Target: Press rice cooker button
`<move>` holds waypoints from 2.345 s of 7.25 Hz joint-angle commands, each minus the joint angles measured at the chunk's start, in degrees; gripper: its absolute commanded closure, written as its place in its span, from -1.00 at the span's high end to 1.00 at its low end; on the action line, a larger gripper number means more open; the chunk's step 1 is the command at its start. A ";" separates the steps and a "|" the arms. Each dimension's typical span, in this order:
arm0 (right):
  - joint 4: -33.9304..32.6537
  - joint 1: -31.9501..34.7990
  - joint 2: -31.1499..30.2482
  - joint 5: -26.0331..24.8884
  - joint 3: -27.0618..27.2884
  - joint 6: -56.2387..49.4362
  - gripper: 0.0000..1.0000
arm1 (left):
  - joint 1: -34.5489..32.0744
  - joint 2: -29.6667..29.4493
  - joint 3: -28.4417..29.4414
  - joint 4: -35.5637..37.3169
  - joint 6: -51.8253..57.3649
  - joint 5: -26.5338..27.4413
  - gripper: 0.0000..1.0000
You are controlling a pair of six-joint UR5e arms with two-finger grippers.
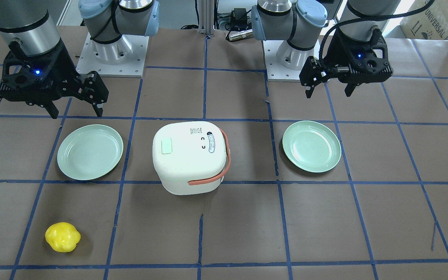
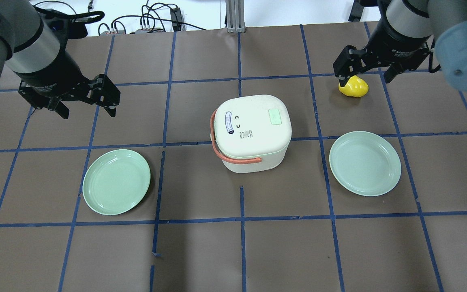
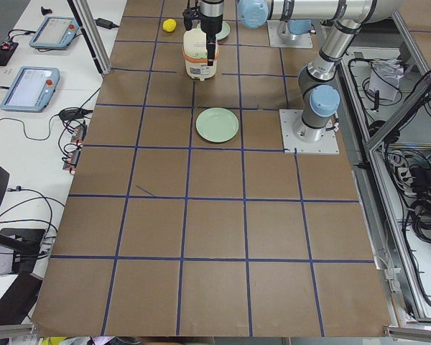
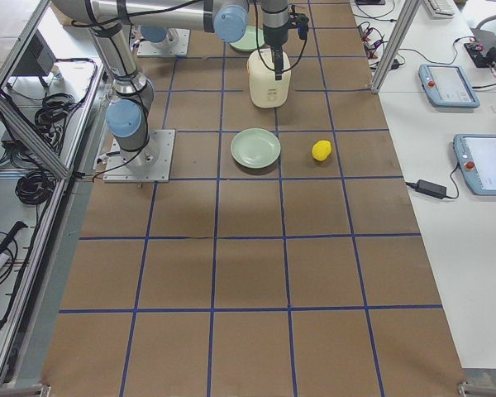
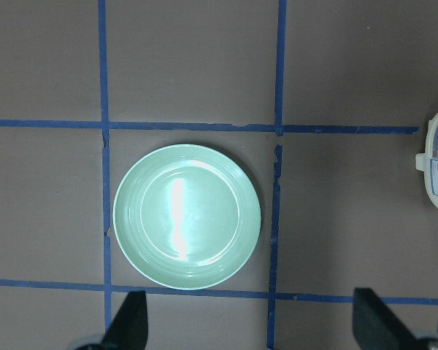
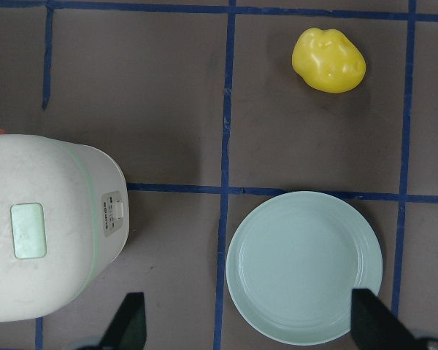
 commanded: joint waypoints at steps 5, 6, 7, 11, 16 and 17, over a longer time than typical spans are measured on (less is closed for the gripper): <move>-0.66 0.09 -0.09 5.41 -0.09 0.17 -0.94 | 0.00 0.00 0.00 -0.05 -0.04 0.00 1.00; -1.88 0.09 0.09 8.41 -0.09 0.26 -0.93 | 0.00 0.00 0.00 0.03 -0.04 0.00 1.00; -1.98 0.09 0.26 14.18 0.17 0.26 -0.92 | 0.00 -0.09 0.00 0.03 -0.04 0.00 1.00; -2.15 1.14 3.42 25.84 2.36 -0.52 -0.92 | 0.00 0.00 0.00 0.03 -0.04 0.00 1.00; -4.78 2.28 5.26 29.35 6.15 -0.88 -0.88 | 0.00 0.00 0.00 0.03 -0.04 0.00 1.00; -5.66 2.72 5.97 29.35 6.50 -0.88 -0.88 | 0.00 0.00 0.00 -0.05 0.04 0.00 1.00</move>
